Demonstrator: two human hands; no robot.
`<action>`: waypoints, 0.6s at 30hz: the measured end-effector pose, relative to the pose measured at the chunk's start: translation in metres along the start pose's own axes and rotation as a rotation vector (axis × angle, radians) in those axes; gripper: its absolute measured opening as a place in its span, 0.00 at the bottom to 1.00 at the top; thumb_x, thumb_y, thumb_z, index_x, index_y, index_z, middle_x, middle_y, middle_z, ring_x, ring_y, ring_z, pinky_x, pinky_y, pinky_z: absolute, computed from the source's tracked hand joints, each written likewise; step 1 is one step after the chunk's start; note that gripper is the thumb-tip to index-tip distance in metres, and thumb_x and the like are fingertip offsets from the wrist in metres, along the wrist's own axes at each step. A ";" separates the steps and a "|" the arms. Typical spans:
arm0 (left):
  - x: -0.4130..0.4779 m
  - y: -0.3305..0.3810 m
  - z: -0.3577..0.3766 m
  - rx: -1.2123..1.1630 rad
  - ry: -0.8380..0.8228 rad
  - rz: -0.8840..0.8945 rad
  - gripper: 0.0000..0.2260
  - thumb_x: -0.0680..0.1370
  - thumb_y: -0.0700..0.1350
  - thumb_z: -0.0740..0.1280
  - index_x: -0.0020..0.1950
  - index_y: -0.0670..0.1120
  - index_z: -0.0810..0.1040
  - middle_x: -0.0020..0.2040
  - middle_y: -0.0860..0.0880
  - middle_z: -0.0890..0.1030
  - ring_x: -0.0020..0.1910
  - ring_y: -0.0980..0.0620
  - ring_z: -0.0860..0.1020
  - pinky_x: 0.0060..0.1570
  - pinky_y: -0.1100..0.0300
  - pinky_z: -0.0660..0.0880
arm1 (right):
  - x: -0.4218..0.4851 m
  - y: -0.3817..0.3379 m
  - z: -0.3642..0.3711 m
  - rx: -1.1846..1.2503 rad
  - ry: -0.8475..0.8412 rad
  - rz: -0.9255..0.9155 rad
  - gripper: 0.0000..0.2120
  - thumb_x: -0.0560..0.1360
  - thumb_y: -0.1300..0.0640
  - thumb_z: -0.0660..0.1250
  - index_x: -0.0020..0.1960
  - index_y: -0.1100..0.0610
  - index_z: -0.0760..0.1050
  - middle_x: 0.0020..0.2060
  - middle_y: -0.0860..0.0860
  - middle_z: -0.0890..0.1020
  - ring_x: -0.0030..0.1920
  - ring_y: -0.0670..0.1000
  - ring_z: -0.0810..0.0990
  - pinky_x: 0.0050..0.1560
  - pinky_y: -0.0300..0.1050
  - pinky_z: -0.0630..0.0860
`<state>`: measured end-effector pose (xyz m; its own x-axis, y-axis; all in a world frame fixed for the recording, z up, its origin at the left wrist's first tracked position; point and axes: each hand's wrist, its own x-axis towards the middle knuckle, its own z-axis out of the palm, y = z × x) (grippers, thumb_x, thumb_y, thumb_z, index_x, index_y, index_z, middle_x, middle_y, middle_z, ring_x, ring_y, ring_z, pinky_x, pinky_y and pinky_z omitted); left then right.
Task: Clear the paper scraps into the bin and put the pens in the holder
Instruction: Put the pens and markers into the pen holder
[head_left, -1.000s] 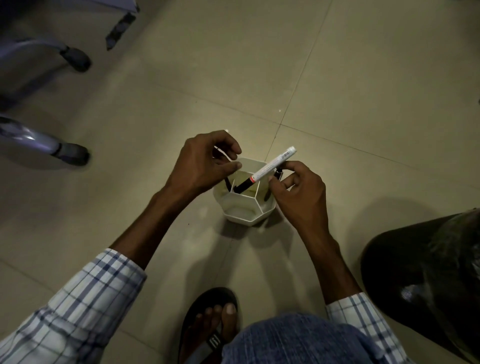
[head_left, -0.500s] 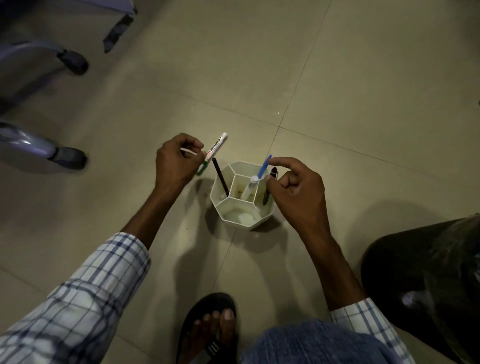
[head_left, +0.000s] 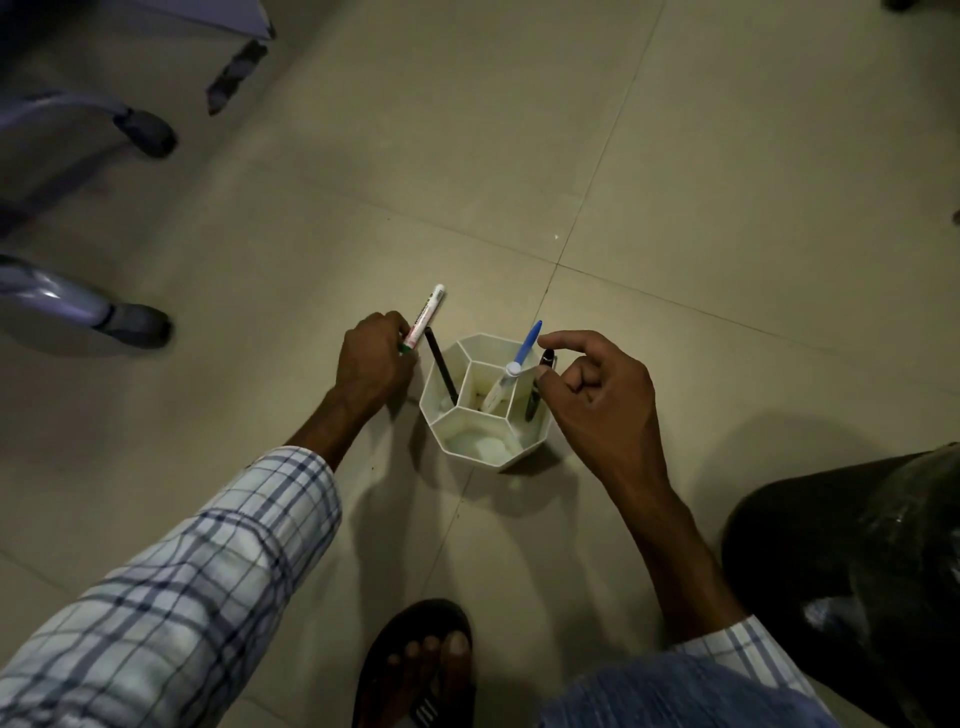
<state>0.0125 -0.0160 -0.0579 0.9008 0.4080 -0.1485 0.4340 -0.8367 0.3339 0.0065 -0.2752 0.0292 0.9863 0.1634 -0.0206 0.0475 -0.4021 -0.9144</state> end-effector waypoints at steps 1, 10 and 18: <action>-0.003 0.000 -0.003 -0.038 -0.002 -0.028 0.12 0.72 0.43 0.70 0.54 0.45 0.81 0.49 0.44 0.82 0.47 0.44 0.79 0.44 0.57 0.71 | -0.001 -0.001 0.000 0.007 0.001 0.000 0.09 0.74 0.58 0.72 0.54 0.51 0.80 0.25 0.51 0.77 0.27 0.50 0.74 0.40 0.45 0.78; -0.073 0.031 -0.093 -0.693 0.218 0.017 0.11 0.73 0.42 0.73 0.55 0.45 0.81 0.47 0.51 0.84 0.37 0.58 0.82 0.40 0.65 0.80 | -0.007 0.003 0.000 0.088 0.078 0.004 0.15 0.73 0.59 0.72 0.59 0.50 0.77 0.28 0.51 0.79 0.31 0.50 0.76 0.38 0.40 0.76; -0.126 0.073 -0.087 -0.683 -0.094 0.378 0.10 0.72 0.41 0.75 0.51 0.45 0.80 0.46 0.51 0.82 0.40 0.52 0.83 0.43 0.57 0.82 | -0.016 0.024 0.005 0.004 0.011 0.077 0.25 0.69 0.55 0.74 0.64 0.48 0.72 0.38 0.49 0.80 0.31 0.49 0.75 0.34 0.36 0.72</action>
<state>-0.0705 -0.0968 0.0659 0.9963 0.0828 0.0215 0.0220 -0.4902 0.8713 -0.0091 -0.2832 0.0059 0.9887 0.1219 -0.0869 -0.0296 -0.4098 -0.9117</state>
